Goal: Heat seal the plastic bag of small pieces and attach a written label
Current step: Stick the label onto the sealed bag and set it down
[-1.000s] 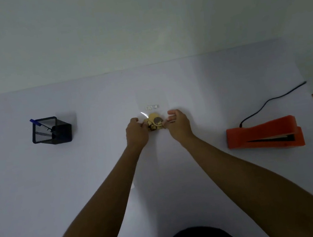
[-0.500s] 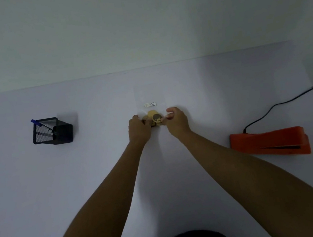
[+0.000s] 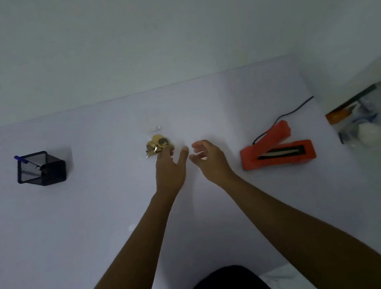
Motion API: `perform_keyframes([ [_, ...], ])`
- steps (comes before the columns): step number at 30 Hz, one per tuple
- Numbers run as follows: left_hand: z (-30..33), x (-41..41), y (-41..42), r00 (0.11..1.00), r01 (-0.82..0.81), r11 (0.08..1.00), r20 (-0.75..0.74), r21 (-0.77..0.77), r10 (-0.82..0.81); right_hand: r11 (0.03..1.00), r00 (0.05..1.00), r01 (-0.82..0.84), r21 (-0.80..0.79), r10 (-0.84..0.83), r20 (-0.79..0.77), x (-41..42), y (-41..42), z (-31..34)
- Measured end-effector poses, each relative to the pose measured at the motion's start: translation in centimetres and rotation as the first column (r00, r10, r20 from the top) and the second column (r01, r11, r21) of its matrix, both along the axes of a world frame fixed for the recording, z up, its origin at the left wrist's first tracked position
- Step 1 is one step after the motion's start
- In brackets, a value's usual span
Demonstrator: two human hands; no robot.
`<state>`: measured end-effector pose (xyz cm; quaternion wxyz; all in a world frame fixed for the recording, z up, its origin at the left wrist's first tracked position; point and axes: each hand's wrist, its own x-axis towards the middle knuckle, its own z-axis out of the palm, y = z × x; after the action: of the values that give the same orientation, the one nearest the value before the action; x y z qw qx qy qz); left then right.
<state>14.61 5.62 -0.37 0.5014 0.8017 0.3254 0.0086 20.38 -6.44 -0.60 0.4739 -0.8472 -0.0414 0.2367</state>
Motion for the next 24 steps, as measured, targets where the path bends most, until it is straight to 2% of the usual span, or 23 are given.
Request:
perform_keyframes([
  [3, 1.6, -0.9, -4.1, 0.994, 0.103, 0.991, 0.033, -0.086, -0.101, 1.000, 0.998, 0.024, -0.006, -0.023, 0.060, -3.6, -4.7, 1.9],
  [6, 1.9, -0.6, -8.3, 0.979, 0.206, 0.970, 0.021, -0.129, -0.205, 0.989, 0.988, 0.140, -0.046, -0.137, 0.076, -5.9, -10.4, 2.5],
  [10, 1.4, 0.9, -13.4, 0.961, 0.264, 0.943, -0.031, -0.203, -0.276, 0.939, 0.954, 0.296, -0.174, -0.283, 0.100, -5.7, -18.2, 1.6],
  [15, 0.1, 4.4, -17.7, 0.961, 0.153, 0.926, -0.167, -0.346, -0.221, 0.821, 0.842, 0.537, -0.196, -0.535, 0.068, -1.3, -25.8, -1.0],
  [18, -0.5, 6.3, -19.6, 0.957, 0.075, 0.918, -0.230, -0.389, -0.176, 0.750, 0.763, 0.631, -0.199, -0.646, -0.019, 1.8, -29.1, -3.3],
  [21, -1.0, 7.1, -21.2, 0.967, 0.054, 0.925, -0.212, -0.376, -0.143, 0.778, 0.779, 0.591, -0.211, -0.619, -0.098, 4.2, -31.0, -5.2],
  [24, -1.4, 7.9, -22.2, 0.972, 0.033, 0.931, -0.207, -0.362, -0.115, 0.833, 0.830, 0.529, -0.164, -0.548, -0.104, 5.3, -31.5, -6.2],
])
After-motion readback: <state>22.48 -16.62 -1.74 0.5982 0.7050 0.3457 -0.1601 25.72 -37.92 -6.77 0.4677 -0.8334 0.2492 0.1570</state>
